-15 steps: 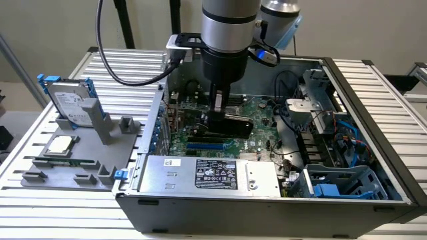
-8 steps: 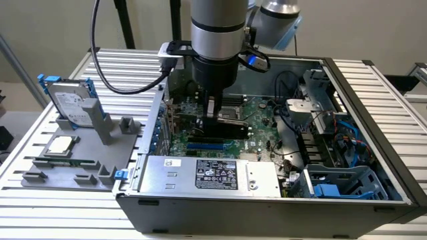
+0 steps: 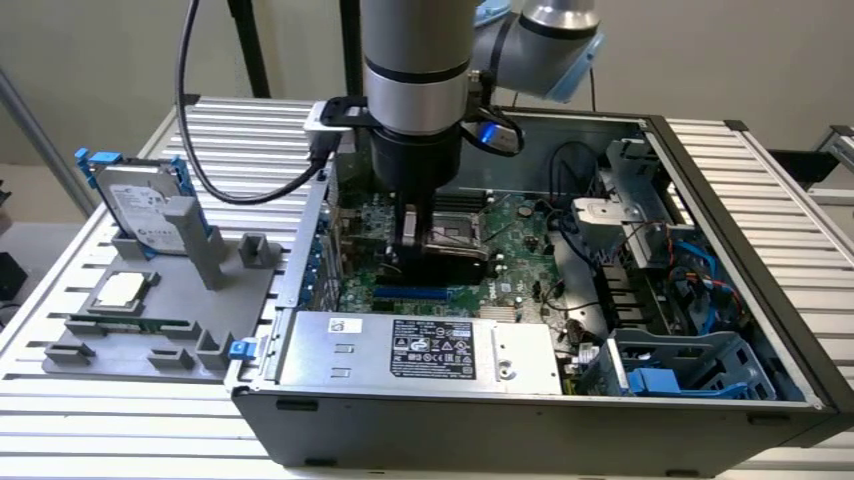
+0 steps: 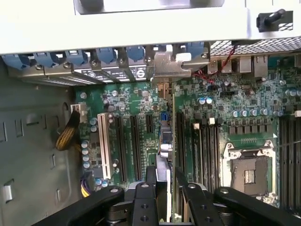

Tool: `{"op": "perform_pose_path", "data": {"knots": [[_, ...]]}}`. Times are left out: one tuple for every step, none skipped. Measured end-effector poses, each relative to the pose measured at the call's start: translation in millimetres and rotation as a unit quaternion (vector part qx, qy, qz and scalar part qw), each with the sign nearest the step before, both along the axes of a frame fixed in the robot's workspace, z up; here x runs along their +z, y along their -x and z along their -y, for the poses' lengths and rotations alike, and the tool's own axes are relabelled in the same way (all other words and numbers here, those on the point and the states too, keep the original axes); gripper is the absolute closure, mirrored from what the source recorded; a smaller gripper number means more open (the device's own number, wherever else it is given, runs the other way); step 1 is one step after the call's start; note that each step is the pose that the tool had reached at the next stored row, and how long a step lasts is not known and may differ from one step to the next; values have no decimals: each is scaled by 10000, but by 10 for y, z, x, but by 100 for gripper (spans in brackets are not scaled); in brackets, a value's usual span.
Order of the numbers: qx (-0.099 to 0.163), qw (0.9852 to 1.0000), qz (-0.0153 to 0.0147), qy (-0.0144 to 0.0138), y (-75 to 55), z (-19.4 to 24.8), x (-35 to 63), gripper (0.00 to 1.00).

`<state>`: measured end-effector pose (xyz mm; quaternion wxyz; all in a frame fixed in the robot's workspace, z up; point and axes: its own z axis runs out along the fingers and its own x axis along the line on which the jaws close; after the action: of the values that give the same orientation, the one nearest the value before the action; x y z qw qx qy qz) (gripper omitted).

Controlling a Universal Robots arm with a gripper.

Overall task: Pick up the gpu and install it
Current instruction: 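Insert the gpu into the slot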

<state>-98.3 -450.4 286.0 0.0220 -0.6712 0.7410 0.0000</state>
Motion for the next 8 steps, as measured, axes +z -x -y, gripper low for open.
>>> {"op": "perform_pose_path", "data": {"knots": [[1,10000,7,0,8,0,-18,100],[6,10000,12,0,14,0,-36,100],[13,10000,15,0,22,0,-54,100],[26,10000,16,0,30,0,-72,100],[42,10000,18,0,37,0,-90,100],[63,10000,18,0,42,0,-107,100],[85,10000,18,-1,45,0,-121,100],[105,9999,18,-1,47,0,-132,100]]}}
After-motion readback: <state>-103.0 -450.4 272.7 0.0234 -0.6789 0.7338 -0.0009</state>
